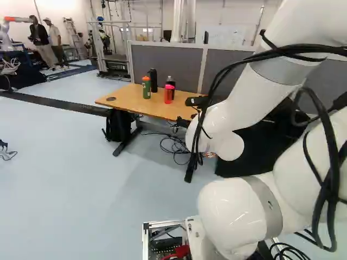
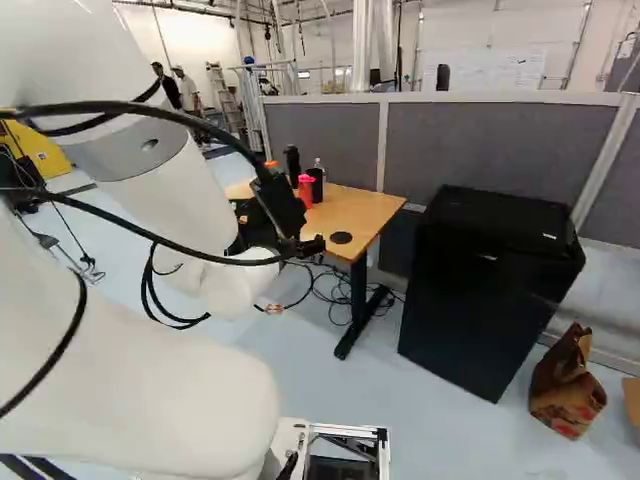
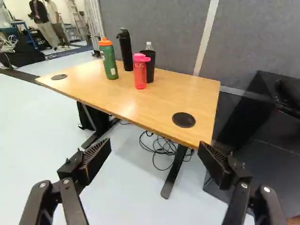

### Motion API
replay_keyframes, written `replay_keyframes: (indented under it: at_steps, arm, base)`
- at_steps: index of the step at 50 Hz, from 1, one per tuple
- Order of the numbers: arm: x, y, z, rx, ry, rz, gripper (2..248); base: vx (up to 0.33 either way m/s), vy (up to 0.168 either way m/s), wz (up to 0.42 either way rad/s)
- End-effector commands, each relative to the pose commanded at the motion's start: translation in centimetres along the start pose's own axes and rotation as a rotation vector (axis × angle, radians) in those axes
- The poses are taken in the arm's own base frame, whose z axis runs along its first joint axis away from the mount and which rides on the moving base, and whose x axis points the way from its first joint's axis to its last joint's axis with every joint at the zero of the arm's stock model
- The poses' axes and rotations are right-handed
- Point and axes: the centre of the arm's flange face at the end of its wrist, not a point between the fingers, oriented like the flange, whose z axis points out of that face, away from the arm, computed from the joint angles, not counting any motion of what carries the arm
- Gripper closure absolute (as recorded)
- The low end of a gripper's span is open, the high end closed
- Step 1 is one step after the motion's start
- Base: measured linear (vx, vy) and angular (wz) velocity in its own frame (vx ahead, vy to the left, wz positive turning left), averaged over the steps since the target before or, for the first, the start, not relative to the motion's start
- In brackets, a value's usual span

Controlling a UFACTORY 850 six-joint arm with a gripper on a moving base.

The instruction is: Pick up the green bottle from the table

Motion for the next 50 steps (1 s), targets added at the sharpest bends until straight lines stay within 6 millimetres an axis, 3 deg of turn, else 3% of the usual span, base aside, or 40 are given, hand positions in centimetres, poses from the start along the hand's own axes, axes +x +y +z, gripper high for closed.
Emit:
replay_keyframes:
  at_steps: [13, 50]
  arm:
    - [0.0, 0.0, 0.0, 0.0, 0.0, 0.0, 3]
    - [0.0, 0.0, 0.0, 0.0, 0.0, 0.0, 3]
  base:
    - [0.231, 0.116, 0.147]
    - [0.267, 0.124, -0.03]
